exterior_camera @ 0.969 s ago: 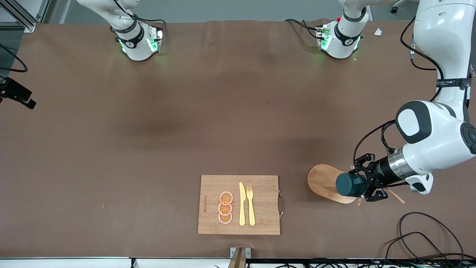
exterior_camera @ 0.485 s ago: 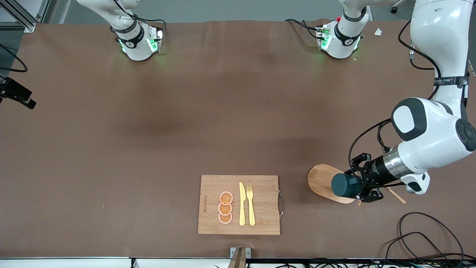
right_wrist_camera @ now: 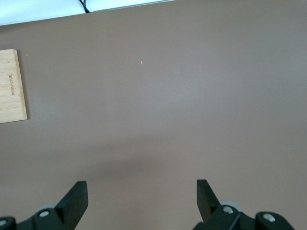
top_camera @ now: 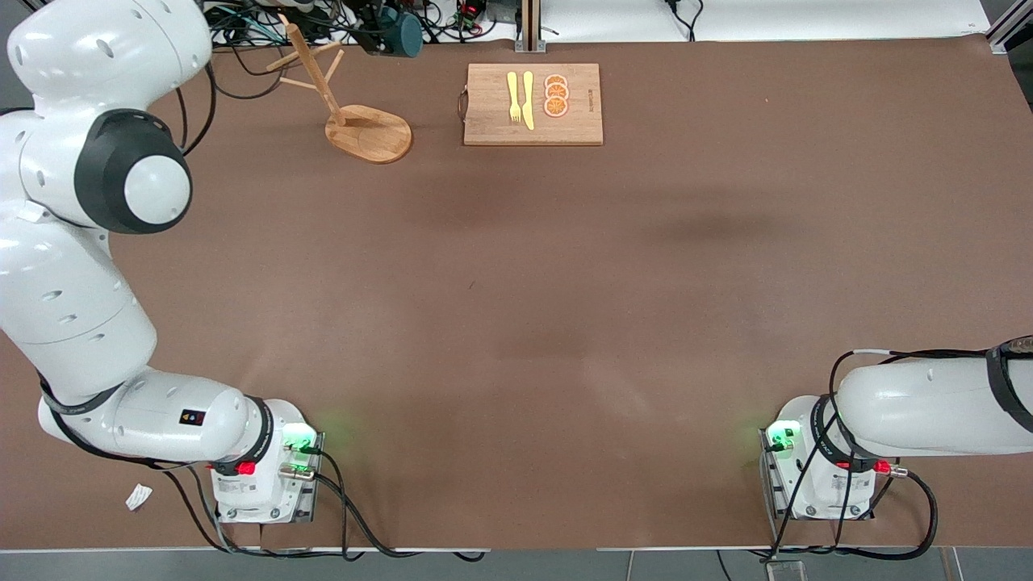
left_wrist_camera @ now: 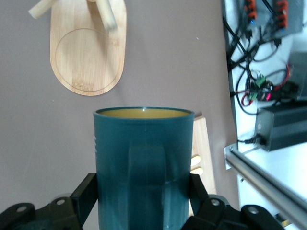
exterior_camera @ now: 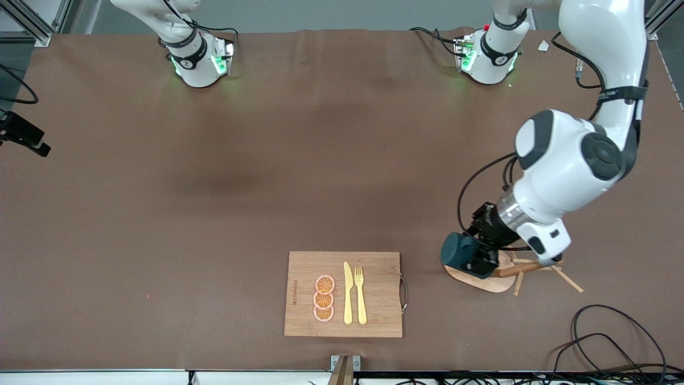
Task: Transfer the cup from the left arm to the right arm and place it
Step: 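Lift the teal mug off the stand with the left gripper, then carry the teal mug toward the table center with the left gripper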
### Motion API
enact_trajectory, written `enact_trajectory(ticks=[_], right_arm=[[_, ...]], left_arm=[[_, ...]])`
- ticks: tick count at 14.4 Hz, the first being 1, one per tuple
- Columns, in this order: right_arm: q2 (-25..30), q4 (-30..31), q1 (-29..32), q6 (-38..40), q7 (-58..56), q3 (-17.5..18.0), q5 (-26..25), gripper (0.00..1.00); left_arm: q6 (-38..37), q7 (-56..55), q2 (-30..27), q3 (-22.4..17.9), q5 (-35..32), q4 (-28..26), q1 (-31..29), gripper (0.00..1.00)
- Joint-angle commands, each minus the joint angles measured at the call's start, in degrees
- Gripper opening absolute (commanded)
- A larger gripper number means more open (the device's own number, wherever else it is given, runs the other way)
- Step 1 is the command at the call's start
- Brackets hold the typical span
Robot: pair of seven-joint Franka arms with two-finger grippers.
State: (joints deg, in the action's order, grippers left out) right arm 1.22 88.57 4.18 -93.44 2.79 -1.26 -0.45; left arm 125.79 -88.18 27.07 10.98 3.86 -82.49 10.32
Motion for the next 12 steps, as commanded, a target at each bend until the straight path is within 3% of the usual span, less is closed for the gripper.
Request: enact_trajectory(ticks=[1,5,12], right_arm=[[1.60,1.87,1.44,-0.69,-0.07,1.00,-0.08,1.00],[1.60,1.87,1.44,-0.69,-0.07,1.00,-0.08,1.00],[1.60,1.87,1.44,-0.69,-0.07,1.00,-0.08,1.00]], left_arm=[[-0.72,-0.85,-0.36,-0.60,-8.75,0.40,4.86,0.60],[-0.63,-3.05,1.83,-0.69,-21.41,0.40,11.28,0.60],[-0.72,-16.22,11.76,-1.13,-51.90,0.22,24.03,0.59]])
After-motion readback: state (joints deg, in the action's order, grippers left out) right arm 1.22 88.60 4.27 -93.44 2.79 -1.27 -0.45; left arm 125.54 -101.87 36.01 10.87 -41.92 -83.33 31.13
